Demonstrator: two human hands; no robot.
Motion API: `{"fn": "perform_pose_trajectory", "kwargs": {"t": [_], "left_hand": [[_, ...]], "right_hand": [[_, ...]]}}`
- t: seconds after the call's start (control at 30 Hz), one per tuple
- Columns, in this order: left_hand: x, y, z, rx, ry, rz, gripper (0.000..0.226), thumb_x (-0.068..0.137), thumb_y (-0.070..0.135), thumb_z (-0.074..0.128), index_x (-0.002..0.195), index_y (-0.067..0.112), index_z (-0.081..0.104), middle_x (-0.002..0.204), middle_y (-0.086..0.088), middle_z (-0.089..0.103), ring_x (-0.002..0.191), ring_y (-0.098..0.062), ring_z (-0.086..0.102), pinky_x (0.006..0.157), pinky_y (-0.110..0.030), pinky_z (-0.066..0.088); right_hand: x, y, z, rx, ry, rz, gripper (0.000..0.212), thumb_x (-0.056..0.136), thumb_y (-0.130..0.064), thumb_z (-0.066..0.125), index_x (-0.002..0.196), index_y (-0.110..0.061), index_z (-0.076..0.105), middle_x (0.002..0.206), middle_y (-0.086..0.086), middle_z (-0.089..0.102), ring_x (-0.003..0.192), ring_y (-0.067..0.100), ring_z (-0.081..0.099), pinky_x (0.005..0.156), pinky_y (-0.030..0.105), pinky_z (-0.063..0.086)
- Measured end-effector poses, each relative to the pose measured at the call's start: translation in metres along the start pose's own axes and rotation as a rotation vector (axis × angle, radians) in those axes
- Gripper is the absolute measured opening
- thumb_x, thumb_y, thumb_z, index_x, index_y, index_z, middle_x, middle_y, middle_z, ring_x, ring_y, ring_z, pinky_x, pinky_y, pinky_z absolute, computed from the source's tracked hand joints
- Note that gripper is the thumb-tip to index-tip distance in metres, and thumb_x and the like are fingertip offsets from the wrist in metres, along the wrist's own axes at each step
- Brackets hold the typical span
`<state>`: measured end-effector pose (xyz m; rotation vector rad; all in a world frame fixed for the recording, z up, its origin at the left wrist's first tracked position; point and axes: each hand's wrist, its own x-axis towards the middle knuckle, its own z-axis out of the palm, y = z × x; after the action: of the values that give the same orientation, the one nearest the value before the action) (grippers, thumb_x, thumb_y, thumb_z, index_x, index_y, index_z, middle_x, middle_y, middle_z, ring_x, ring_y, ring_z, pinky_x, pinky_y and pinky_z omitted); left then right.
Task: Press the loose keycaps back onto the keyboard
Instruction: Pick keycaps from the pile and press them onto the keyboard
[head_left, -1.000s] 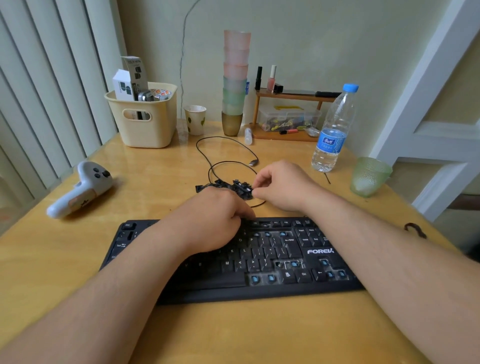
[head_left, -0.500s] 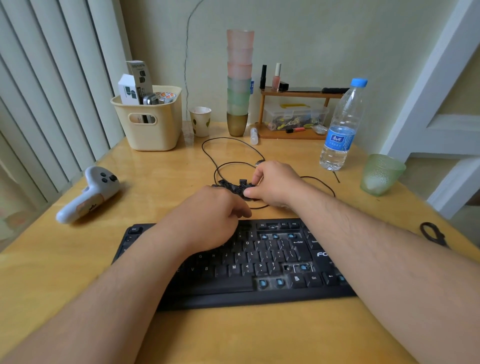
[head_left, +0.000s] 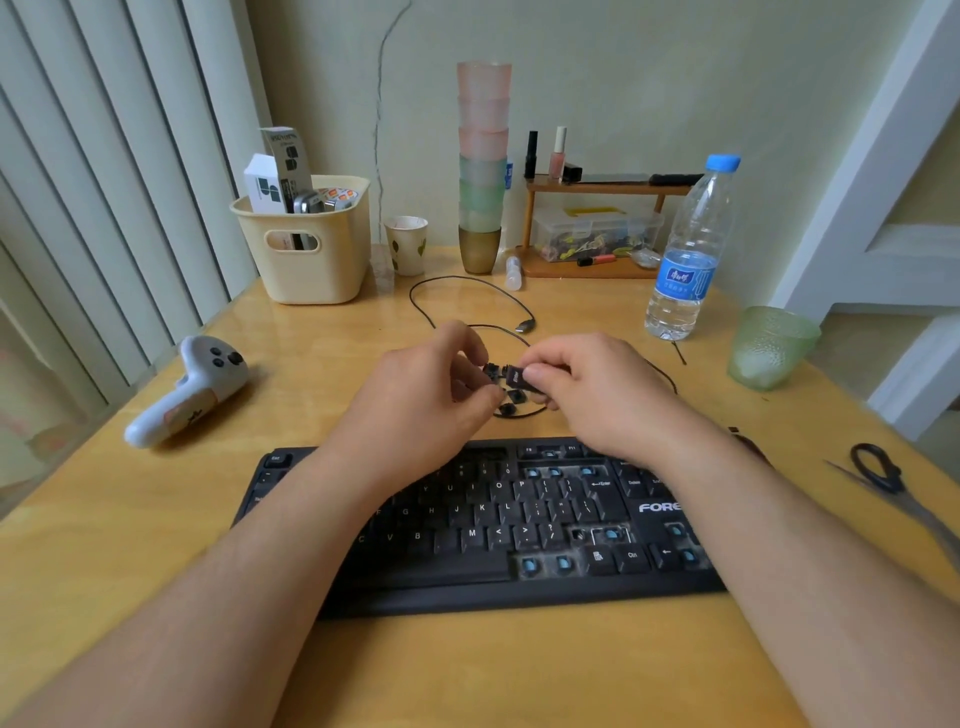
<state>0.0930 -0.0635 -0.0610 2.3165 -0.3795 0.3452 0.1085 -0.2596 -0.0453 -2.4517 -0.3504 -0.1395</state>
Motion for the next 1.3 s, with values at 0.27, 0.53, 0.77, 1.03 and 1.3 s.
{"fn": "perform_pose_trajectory", "kwargs": {"t": [0.27, 0.53, 0.77, 1.03, 1.3], "left_hand": [[-0.004, 0.007, 0.003, -0.167, -0.111, -0.001, 0.008, 0.095, 0.030, 0.073, 0.097, 0.033, 0.066, 0.085, 0.013, 0.076, 0.062, 0.000, 0.058, 0.060, -0.016, 0.045], [-0.006, 0.009, 0.003, -0.199, -0.120, -0.031, 0.013, 0.095, 0.028, 0.075, 0.101, 0.032, 0.064, 0.085, 0.014, 0.077, 0.059, 0.002, 0.056, 0.058, -0.011, 0.040], [-0.005, 0.008, 0.004, -0.186, -0.111, -0.042, 0.010, 0.095, 0.027, 0.074, 0.099, 0.034, 0.067, 0.088, 0.014, 0.076, 0.066, 0.000, 0.059, 0.063, -0.014, 0.045], [-0.005, 0.012, 0.007, -0.564, -0.150, -0.158, 0.021, 0.098, 0.009, 0.069, 0.113, 0.023, 0.074, 0.092, -0.013, 0.071, 0.081, -0.018, 0.068, 0.088, -0.039, 0.060], [-0.005, 0.012, 0.010, -0.703, -0.145, -0.278, 0.026, 0.099, 0.003, 0.065, 0.120, 0.018, 0.062, 0.088, -0.006, 0.069, 0.074, -0.014, 0.067, 0.082, -0.033, 0.060]], "right_hand": [[-0.017, 0.018, 0.002, 0.228, 0.043, -0.029, 0.029, 0.099, -0.016, 0.065, 0.106, -0.044, 0.067, 0.085, -0.011, 0.072, 0.085, 0.014, 0.069, 0.088, 0.046, 0.058], [-0.017, 0.021, 0.002, 0.257, 0.022, -0.083, 0.028, 0.096, -0.015, 0.070, 0.100, -0.042, 0.071, 0.092, 0.001, 0.065, 0.083, 0.019, 0.062, 0.079, 0.039, 0.055], [-0.019, 0.017, -0.001, 0.258, 0.050, -0.072, 0.025, 0.091, -0.015, 0.077, 0.095, -0.040, 0.072, 0.087, -0.009, 0.068, 0.082, 0.012, 0.065, 0.080, 0.032, 0.055], [-0.026, 0.006, -0.001, 0.111, 0.051, -0.113, 0.033, 0.085, -0.026, 0.084, 0.101, -0.038, 0.058, 0.083, -0.020, 0.072, 0.069, -0.002, 0.063, 0.064, 0.013, 0.045], [-0.029, 0.004, 0.001, 0.063, 0.051, -0.196, 0.042, 0.088, -0.015, 0.077, 0.116, -0.041, 0.062, 0.084, -0.014, 0.074, 0.077, 0.005, 0.069, 0.076, 0.032, 0.060]]}}
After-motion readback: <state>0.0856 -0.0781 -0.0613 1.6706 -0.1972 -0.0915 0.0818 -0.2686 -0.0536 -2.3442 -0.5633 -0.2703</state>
